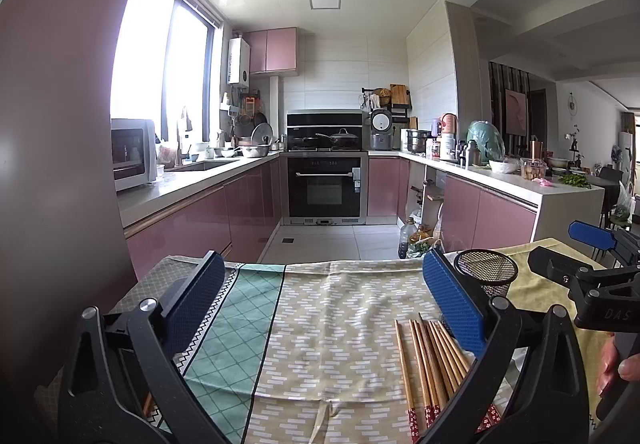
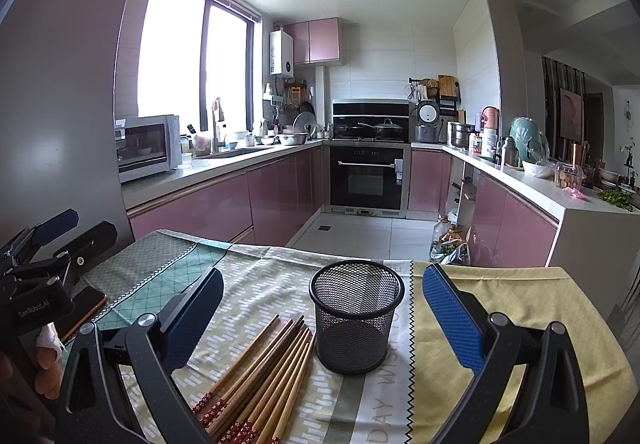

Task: Organize utensils

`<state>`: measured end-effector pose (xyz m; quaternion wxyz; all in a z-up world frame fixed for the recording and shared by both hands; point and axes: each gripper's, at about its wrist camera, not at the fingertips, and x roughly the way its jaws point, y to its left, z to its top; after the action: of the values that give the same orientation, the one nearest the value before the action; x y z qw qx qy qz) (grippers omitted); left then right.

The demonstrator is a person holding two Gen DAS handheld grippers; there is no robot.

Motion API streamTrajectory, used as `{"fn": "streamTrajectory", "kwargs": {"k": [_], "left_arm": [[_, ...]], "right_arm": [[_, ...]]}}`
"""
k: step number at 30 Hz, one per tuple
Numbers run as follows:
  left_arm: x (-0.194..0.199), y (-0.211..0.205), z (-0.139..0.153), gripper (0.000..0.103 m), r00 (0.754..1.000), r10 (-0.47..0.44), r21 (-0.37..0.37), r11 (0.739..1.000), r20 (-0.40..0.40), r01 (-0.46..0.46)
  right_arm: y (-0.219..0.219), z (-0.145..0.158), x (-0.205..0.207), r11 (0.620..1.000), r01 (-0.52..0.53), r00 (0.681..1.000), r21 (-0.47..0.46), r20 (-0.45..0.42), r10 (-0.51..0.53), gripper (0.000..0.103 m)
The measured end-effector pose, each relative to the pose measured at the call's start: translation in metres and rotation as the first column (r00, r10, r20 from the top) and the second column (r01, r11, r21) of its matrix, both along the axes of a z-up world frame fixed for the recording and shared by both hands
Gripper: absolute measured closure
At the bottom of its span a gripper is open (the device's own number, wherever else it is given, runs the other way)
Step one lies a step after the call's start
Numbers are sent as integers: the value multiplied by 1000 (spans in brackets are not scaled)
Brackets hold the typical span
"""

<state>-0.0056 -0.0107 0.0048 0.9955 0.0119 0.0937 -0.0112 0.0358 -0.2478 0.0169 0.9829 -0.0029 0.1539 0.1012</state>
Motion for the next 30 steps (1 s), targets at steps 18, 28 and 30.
{"fn": "streamTrajectory", "kwargs": {"k": [18, 28, 30], "left_arm": [[0, -2, 0, 5, 1000, -3, 2, 1000, -1, 3], [-1, -3, 0, 5, 1000, -6, 0, 1000, -1, 6], [-1, -3, 0, 5, 1000, -6, 1, 1000, -1, 6]], "right_arm": [[0, -2, 2, 1000, -1, 1000, 4, -2, 1, 7], [1, -2, 2, 1000, -3, 1000, 4, -4, 3, 7], [0, -2, 2, 1000, -1, 1000, 5, -4, 1, 7]]}}
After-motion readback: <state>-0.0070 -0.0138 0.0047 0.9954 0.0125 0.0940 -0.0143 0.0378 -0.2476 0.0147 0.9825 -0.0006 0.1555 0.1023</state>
